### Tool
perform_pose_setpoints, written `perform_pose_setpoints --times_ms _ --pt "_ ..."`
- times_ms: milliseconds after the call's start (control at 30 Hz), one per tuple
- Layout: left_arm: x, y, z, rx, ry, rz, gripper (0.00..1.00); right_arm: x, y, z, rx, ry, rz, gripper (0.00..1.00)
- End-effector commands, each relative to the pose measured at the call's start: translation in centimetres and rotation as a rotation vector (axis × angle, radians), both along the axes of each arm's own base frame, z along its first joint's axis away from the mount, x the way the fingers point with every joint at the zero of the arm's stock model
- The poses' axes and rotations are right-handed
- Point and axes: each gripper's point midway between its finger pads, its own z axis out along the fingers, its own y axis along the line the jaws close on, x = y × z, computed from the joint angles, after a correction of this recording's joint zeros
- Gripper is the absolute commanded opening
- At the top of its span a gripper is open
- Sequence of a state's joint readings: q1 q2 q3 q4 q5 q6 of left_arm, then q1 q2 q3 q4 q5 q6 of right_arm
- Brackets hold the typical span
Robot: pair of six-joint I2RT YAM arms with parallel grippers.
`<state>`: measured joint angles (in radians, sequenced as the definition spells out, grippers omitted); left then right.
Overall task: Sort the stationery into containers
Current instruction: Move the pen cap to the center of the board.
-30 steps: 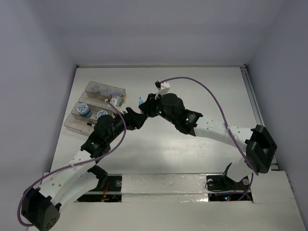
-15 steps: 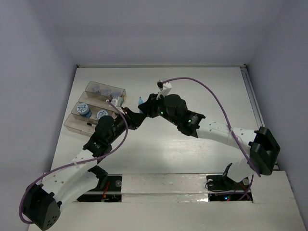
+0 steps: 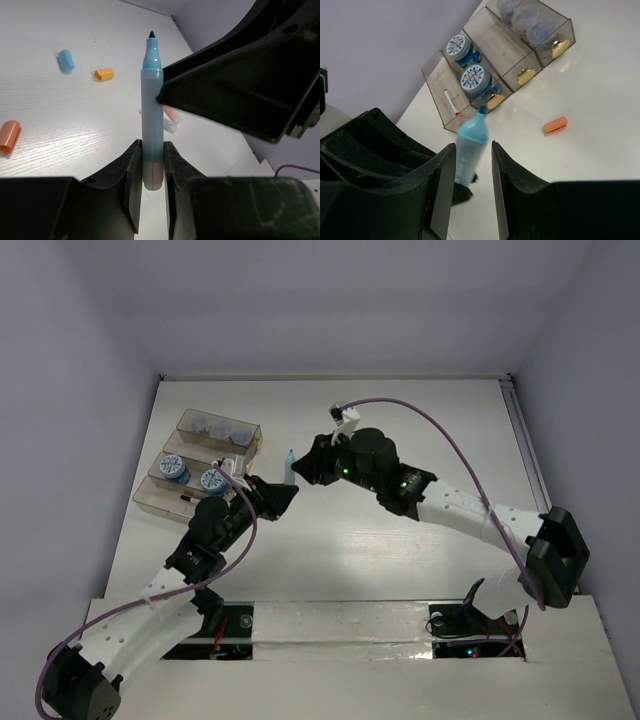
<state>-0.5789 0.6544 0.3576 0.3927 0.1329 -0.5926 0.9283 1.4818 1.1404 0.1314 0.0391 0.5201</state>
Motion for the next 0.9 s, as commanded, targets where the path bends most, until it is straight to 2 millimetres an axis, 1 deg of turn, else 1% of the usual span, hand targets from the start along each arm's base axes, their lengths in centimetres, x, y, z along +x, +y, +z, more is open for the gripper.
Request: perform_pose_setpoints --times_ms 0,33,67,100,167,200,233,267,300,333,367,400,433,467,500,533,567,600,633,667,700,733,767,800,833,867 --pt "0.1 1.7 1.6 -0.027 -0.049 0.078 0.0 2.3 -4.8 2.1 -0.016 -0.007 -0.019 0.41" --pt "0.1 1.7 1.6 -0.024 -0.044 0.078 0.0 2.1 -5.0 2.0 -0.017 -0.006 -0.019 0.42" --pt "-0.3 2.2 2.7 -0.043 -0.074 0.089 0.0 2.7 -6.0 2.0 -0.01 0.001 -0.024 0.43" --pt "-0.4 2.5 2.9 -0.037 -0.068 0.1 0.0 2.9 -6.7 1.3 -0.016 0.011 -0.027 0.45" --pt "-0.9 3.2 4.4 -0.053 -0.095 0.117 0.0 3.4 -7.6 1.0 -0.017 0.021 -0.035 0.46" --pt "-1.2 3.3 5.4 -0.057 -0.103 0.112 0.0 4.5 -8.7 0.4 -0.024 0.031 -0.065 0.46" --pt "-1.6 3.3 6.1 -0.062 -0.116 0.102 0.0 5.1 -9.0 0.2 -0.028 0.035 -0.071 0.46" --pt "-2.0 3.3 6.8 -0.064 -0.13 0.085 0.0 5.8 -9.0 -1.4 -0.052 0.074 -0.07 0.46" --pt "-2.3 3.4 7.8 -0.062 -0.141 0.081 0.0 6.4 -9.1 -1.7 -0.063 0.072 -0.072 0.46" --pt "-2.5 3.5 8.4 -0.058 -0.149 0.08 0.0 7.0 -8.8 -1.5 -0.072 0.065 -0.072 0.47" --pt "-2.7 3.7 8.8 -0.04 -0.163 0.08 0.0 7.9 -8.9 -3.8 -0.131 0.108 -0.103 0.47" --pt "-2.9 3.8 8.8 -0.018 -0.157 0.078 0.0 9.2 -9.4 -4.6 -0.157 0.116 -0.14 0.47" --pt "-3.3 4.1 10.3 -0.023 -0.185 0.077 0.0 10.5 -10.0 -5.6 -0.198 0.123 -0.169 0.47" --pt "-3.5 4.3 10.5 0.012 -0.2 0.075 0.0 12.3 -10.0 -7.4 -0.245 0.161 -0.196 0.47" --pt "-3.7 4.4 11.0 0.029 -0.218 0.07 0.0 13.3 -10.1 -8.3 -0.264 0.178 -0.209 0.48" --pt "-3.9 4.9 12.1 0.066 -0.262 0.079 0.0 15.1 -10.3 -10.3 -0.307 0.208 -0.24 0.49" --pt "-3.9 5.1 12.3 0.071 -0.254 0.085 0.0 15.6 -10.3 -9.0 -0.302 0.19 -0.248 0.49" --pt "-4.1 5.6 13.4 0.107 -0.303 0.097 0.0 16.4 -10.0 -11.9 -0.346 0.234 -0.251 0.49" --pt "-4.1 5.8 13.8 0.127 -0.319 0.107 0.0 17.0 -10.0 -12.6 -0.37 0.24 -0.263 0.5" --pt "-3.9 6.2 13.9 0.151 -0.33 0.123 0.0 17.7 -10.4 -13.4 -0.401 0.248 -0.296 0.5" --pt "-3.9 6.4 14.0 0.168 -0.342 0.133 0.0 18.8 -10.0 -12.8 -0.397 0.234 -0.308 0.5" --pt "-3.8 6.7 14.1 0.196 -0.364 0.144 0.0 19.3 -10.0 -14.9 -0.435 0.261 -0.316 0.5" --pt "-3.7 7.0 14.1 0.204 -0.371 0.157 0.0 19.7 -10.3 -15.5 -0.458 0.269 -0.337 0.5" --pt "-3.1 7.3 13.4 0.218 -0.362 0.188 0.0 20.0 -10.2 -16.0 -0.467 0.274 -0.336 0.5" --pt "-3.0 7.3 13.0 0.224 -0.357 0.191 0.0 20.8 -9.7 -16.8 -0.477 0.281 -0.333 0.5" --pt "-2.9 7.1 12.6 0.229 -0.355 0.181 0.0 20.7 -9.5 -17.4 -0.487 0.298 -0.321 0.5"
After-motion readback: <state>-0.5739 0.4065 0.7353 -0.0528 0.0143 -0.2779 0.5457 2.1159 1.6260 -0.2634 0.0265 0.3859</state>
